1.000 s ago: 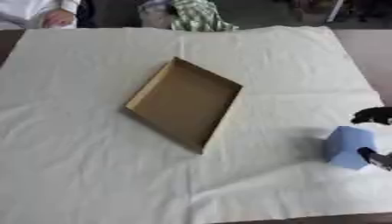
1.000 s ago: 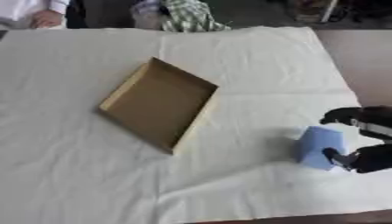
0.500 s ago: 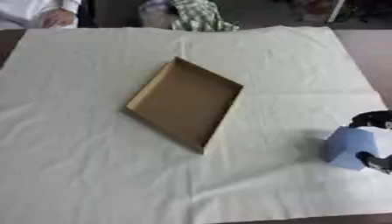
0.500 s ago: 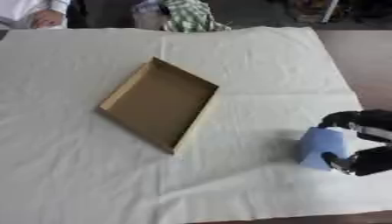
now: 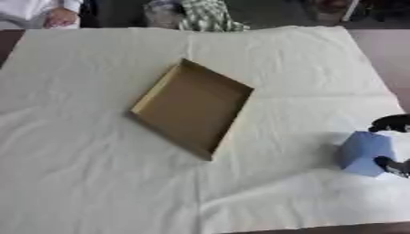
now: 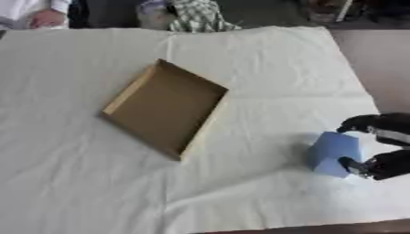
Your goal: Pick up objects on the table and place them in the box.
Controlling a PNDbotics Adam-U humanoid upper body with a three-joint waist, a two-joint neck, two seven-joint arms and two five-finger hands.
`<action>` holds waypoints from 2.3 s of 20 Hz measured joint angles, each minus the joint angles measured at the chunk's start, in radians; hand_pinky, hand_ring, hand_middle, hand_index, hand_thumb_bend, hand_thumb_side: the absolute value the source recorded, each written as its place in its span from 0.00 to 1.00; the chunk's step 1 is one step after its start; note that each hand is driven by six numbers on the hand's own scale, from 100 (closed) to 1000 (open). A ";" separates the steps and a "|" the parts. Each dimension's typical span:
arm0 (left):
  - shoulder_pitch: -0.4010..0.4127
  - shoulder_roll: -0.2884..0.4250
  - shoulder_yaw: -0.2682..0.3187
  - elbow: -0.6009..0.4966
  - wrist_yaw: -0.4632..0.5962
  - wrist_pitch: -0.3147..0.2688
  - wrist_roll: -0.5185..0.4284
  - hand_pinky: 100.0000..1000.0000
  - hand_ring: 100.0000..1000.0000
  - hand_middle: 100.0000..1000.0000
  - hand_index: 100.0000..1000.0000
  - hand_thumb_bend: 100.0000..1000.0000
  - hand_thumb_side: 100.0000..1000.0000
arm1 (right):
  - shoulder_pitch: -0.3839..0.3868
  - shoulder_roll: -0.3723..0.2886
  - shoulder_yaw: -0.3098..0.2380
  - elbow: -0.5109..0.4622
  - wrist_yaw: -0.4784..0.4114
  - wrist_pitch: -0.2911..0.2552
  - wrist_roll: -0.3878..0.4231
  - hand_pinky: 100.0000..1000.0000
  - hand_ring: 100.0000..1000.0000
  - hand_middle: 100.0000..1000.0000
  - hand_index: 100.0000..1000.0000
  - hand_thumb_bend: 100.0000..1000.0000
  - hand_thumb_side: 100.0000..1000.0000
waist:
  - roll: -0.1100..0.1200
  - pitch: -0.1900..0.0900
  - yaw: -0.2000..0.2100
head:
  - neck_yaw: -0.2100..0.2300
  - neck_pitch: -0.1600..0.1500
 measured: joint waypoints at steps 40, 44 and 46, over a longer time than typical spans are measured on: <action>-0.001 0.000 -0.001 0.000 -0.003 0.006 -0.024 0.59 0.89 0.58 0.61 0.28 0.51 | -0.010 0.000 0.009 0.041 0.004 -0.030 0.023 1.00 1.00 1.00 1.00 0.12 0.80 | 0.005 0.011 0.002 | -0.006 -0.009; -0.003 0.000 -0.001 0.000 -0.003 0.007 -0.025 0.59 0.89 0.58 0.61 0.27 0.51 | -0.011 0.000 0.017 0.044 0.003 -0.037 0.037 1.00 1.00 1.00 1.00 0.13 0.81 | 0.005 0.012 0.004 | -0.009 -0.011; -0.003 0.000 -0.001 0.000 -0.003 0.008 -0.026 0.59 0.89 0.58 0.60 0.27 0.51 | -0.011 0.000 0.020 0.048 0.003 -0.042 0.042 1.00 1.00 1.00 1.00 0.13 0.81 | 0.005 0.012 0.004 | -0.010 -0.012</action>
